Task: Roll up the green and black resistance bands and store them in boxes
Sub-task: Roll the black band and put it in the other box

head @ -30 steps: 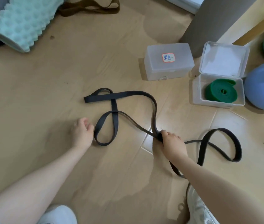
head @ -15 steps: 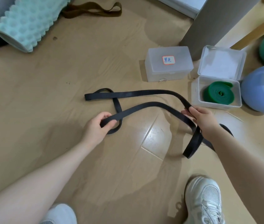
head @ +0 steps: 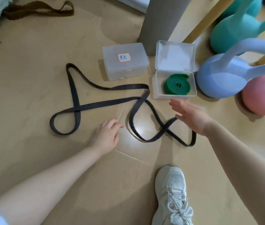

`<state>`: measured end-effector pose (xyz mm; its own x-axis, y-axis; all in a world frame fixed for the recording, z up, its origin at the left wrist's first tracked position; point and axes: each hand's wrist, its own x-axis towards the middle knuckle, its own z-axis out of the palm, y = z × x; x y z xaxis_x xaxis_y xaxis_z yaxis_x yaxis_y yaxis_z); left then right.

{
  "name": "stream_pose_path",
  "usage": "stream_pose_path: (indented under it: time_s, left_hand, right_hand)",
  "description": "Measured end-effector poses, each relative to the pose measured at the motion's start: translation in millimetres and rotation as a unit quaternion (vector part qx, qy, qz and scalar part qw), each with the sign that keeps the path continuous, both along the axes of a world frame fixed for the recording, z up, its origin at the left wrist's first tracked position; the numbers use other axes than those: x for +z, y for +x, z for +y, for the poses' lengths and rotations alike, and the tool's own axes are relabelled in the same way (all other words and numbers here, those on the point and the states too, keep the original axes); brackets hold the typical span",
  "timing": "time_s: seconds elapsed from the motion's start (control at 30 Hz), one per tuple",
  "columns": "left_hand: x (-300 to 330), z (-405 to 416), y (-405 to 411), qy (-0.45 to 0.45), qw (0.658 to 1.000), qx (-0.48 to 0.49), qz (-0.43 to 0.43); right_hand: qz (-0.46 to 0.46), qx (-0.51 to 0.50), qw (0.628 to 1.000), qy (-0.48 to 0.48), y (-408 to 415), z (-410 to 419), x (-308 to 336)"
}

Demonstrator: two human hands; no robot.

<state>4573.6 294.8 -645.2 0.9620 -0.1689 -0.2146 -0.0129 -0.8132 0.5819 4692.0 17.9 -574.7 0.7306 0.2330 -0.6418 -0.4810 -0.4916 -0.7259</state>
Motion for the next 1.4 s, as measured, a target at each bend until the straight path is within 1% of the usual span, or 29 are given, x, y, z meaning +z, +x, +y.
stream_pose_path:
  time_s: [0.07,0.13,0.2,0.23,0.27,0.3,0.37,0.43,0.47,0.53,0.6,0.63,0.67,0.73,0.8,0.87,0.9,0.97,1.03,1.1,1.13,1.2,1.3,1.4]
  left_hand:
    - [3,-33,2,-0.031,0.998,-0.056,-0.025]
    - [5,-62,8,-0.034,0.994,-0.097,-0.042]
    - [3,-86,17,-0.014,0.990,-0.124,-0.066]
    - [2,-97,21,-0.006,0.990,-0.130,-0.050]
    - [0,-107,25,0.006,0.992,-0.126,-0.014]
    - [-4,-115,28,0.029,0.992,-0.118,0.037]
    - [-11,-129,34,0.111,0.981,-0.114,0.115]
    - [-16,-140,37,0.154,0.973,-0.100,0.140]
    - [-18,-143,39,0.162,0.973,-0.077,0.145]
    - [-23,-145,42,0.145,0.976,-0.001,0.163]
    - [-26,-141,45,0.094,0.977,0.071,0.179]
    - [-27,-138,46,0.070,0.978,0.083,0.175]
    - [-26,-134,46,0.048,0.981,0.092,0.166]
    - [-22,-123,51,0.008,0.984,0.112,0.140]
    - [-12,-111,58,-0.024,0.984,0.137,0.109]
    - [1,-97,68,-0.084,0.973,0.190,0.100]
    - [9,-89,74,-0.118,0.963,0.219,0.105]
    - [28,-72,85,-0.165,0.946,0.254,0.114]
    - [57,-55,92,-0.176,0.939,0.268,0.122]
    - [98,-39,94,-0.180,0.933,0.283,0.133]
    - [122,-31,94,-0.184,0.929,0.291,0.136]
    - [173,-14,92,-0.179,0.925,0.303,0.143]
    - [251,17,86,-0.171,0.923,0.318,0.132]
    - [337,46,76,-0.157,0.923,0.319,0.146]
  right_hand:
    - [-0.005,-0.046,0.997,-0.058,-10,-19,-7]
    - [-0.047,-0.093,0.984,-0.144,-21,-44,-20]
    - [-0.073,-0.059,0.960,-0.263,-36,-74,-30]
    - [-0.075,-0.024,0.950,-0.303,-45,-86,-34]
    - [-0.074,0.011,0.945,-0.319,-56,-97,-37]
    - [-0.074,0.043,0.947,-0.310,-66,-104,-41]
    - [-0.080,0.111,0.952,-0.274,-83,-110,-53]
    - [-0.100,0.169,0.943,-0.269,-90,-109,-69]
    - [-0.113,0.168,0.938,-0.282,-91,-106,-75]
    - [-0.124,0.158,0.927,-0.317,-87,-98,-82]
    - [-0.140,0.214,0.895,-0.366,-85,-94,-87]
    - [-0.151,0.242,0.878,-0.385,-86,-93,-92]
    - [-0.159,0.243,0.875,-0.388,-87,-91,-94]
    - [-0.186,0.179,0.896,-0.362,-88,-89,-96]
    - [-0.224,0.095,0.920,-0.309,-83,-90,-97]
    - [-0.220,0.048,0.946,-0.234,-69,-88,-88]
    - [-0.197,0.031,0.960,-0.195,-59,-83,-79]
    - [-0.166,0.004,0.977,-0.135,-37,-68,-50]
    - [-0.121,-0.004,0.990,-0.075,-15,-45,-5]
    - [-0.065,0.015,0.998,-0.021,3,-19,51]
    - [-0.054,0.031,0.998,-0.009,9,-7,80]
    - [-0.057,0.045,0.997,-0.005,19,16,139]
    - [-0.073,0.031,0.997,0.018,25,46,234]
    - [-0.062,0.017,0.995,0.073,19,75,337]
